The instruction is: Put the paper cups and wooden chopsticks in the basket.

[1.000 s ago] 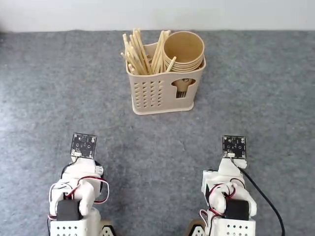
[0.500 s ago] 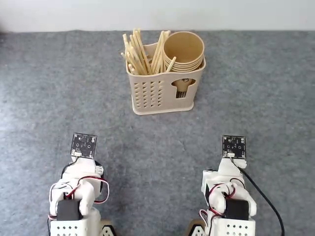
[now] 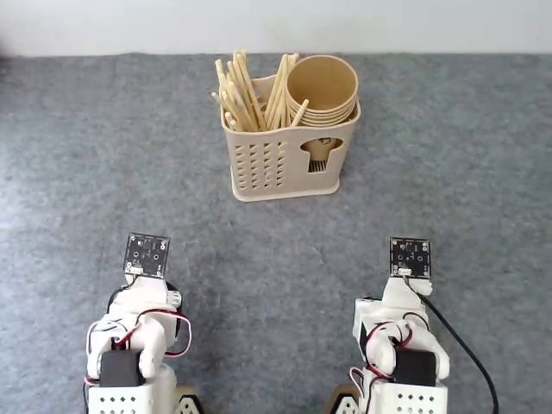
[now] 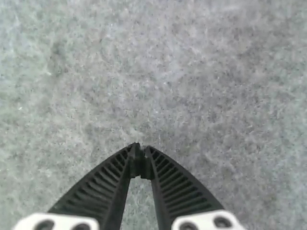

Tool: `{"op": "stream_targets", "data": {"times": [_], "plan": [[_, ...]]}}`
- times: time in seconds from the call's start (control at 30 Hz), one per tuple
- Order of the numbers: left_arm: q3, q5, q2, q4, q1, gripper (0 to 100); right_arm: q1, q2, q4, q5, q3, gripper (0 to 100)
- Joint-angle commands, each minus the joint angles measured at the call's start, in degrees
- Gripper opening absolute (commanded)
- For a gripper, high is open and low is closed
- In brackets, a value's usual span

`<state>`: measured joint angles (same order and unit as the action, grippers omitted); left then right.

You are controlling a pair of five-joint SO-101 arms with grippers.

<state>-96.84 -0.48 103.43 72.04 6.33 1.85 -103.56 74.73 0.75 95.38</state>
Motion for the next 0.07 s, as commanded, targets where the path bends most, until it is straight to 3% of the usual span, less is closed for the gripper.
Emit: {"op": "stream_targets", "data": {"times": [0.0,0.03], "plan": [[0.3,-0.6,0.7,0.2,0.3,1,-0.3,-0.3,0.2,-0.5,1.1,0.9],[0.3,-0.6,0.7,0.2,0.3,1,-0.3,-0.3,0.2,-0.5,1.1,0.9]]}}
